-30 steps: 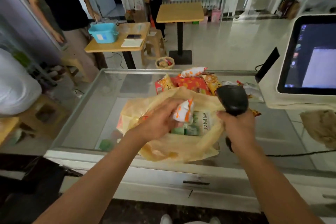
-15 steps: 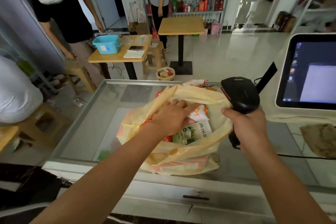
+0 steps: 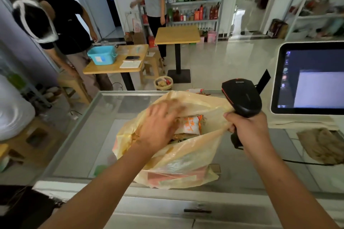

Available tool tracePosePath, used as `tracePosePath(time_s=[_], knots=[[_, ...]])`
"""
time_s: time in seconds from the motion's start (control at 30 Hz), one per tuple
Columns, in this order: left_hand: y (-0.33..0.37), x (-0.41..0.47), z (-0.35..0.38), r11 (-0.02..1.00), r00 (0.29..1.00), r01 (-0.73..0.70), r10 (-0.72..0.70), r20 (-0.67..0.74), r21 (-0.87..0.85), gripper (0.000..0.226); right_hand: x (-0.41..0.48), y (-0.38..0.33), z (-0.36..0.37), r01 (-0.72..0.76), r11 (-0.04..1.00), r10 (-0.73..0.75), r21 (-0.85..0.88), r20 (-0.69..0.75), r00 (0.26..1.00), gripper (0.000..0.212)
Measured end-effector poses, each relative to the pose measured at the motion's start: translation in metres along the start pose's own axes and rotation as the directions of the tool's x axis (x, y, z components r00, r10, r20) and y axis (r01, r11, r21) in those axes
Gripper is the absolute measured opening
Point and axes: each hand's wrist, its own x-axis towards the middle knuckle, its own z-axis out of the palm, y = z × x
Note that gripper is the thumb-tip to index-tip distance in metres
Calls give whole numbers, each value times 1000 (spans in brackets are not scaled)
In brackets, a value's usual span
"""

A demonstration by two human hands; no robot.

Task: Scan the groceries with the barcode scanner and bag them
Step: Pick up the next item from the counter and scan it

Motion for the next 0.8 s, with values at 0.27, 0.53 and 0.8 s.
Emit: tracePosePath(time_s=[0.27,0.53,0.8], knots=[[-100,-22,-60,625,593,733,-781,196,269,25,14,-25,2,52,998,-53,-18,-48,997,32],[-128,31,-92,627,637,763,-770,20,-153,32,22,-60,13,119,992,-121,-45,-39,992,33],[-146,29,-83,703,700,711,-706,111,-13,34,17,-44,11,99,995,-99,12,11,995,19]])
